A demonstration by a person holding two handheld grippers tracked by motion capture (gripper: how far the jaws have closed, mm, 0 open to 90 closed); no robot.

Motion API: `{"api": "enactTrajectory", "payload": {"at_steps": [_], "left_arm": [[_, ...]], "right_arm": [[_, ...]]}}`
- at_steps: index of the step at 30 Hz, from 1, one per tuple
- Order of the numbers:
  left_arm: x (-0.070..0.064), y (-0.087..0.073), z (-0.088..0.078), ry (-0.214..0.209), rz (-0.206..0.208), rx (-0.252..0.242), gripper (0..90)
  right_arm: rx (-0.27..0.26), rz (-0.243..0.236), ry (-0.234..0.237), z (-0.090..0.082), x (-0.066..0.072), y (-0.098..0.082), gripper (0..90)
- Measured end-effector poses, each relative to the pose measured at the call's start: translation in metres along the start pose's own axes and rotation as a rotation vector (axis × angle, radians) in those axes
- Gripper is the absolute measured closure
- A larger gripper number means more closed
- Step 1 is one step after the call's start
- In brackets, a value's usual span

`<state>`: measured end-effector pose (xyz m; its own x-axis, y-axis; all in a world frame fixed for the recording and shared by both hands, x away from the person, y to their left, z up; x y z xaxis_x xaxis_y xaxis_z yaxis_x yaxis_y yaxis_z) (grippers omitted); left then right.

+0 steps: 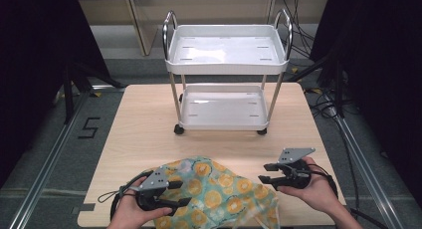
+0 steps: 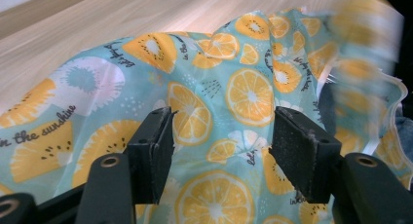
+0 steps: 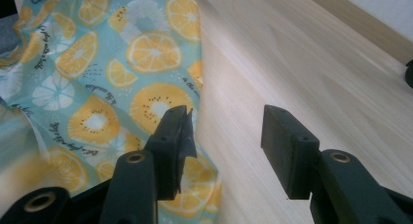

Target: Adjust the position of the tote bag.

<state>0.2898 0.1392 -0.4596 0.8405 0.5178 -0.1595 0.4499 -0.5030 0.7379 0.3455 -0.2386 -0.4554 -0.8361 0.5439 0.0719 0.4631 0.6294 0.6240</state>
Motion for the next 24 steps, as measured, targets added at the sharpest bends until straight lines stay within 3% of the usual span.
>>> {"api": "enactTrajectory", "payload": {"at_steps": [4,7,9,12,14,17,18,23,24], "left_arm": [[-0.0020,0.0001,0.0009,-0.001,-0.004,-0.015,40.3],[-0.0019,-0.0004,-0.0006,0.024,0.019,-0.005,41.9],[-0.0031,0.0000,0.0000,0.009,0.002,-0.026,43.3],[-0.0013,0.0004,-0.0013,0.008,0.010,-0.023,45.8],[-0.0012,0.0003,-0.0004,0.008,-0.011,-0.029,46.3],[0.0016,-0.0001,-0.0022,0.020,-0.004,-0.007,46.1],[-0.0007,0.0003,-0.0012,0.006,-0.031,-0.027,46.1],[-0.0003,0.0000,-0.0029,0.018,-0.016,-0.021,41.4],[-0.0017,-0.0003,-0.0031,0.039,-0.020,-0.020,40.2]], "right_arm": [[-0.014,-0.014,-0.004,-0.0026,-0.0029,0.0005,53.5],[-0.021,-0.009,-0.005,-0.0041,-0.0031,0.0000,53.0],[-0.016,0.011,0.005,-0.0056,-0.0015,-0.0010,52.2],[-0.014,-0.005,0.014,-0.0074,-0.0017,-0.0022,50.9],[-0.010,-0.012,0.013,-0.0087,-0.0015,-0.0026,50.8],[0.009,-0.047,0.017,-0.0091,-0.0026,-0.0028,50.4],[0.009,-0.049,0.017,-0.0087,-0.0017,-0.0029,50.3],[0.023,-0.061,0.026,-0.0072,0.0003,-0.0034,50.2],[0.033,-0.057,0.038,-0.0069,0.0016,-0.0033,50.1]]}}
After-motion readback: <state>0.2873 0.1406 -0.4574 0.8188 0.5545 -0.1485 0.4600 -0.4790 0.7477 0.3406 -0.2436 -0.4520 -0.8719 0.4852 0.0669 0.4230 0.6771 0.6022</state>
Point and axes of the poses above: each handheld gripper's, and its own axes: z roughly forward along the jaws, y roughly out of its top, x roughly to its left, the point moved 2 cm from there along z, roughly forward along the jaws, and after that the axes turned 6 degrees about x, right-handed, at the moved point
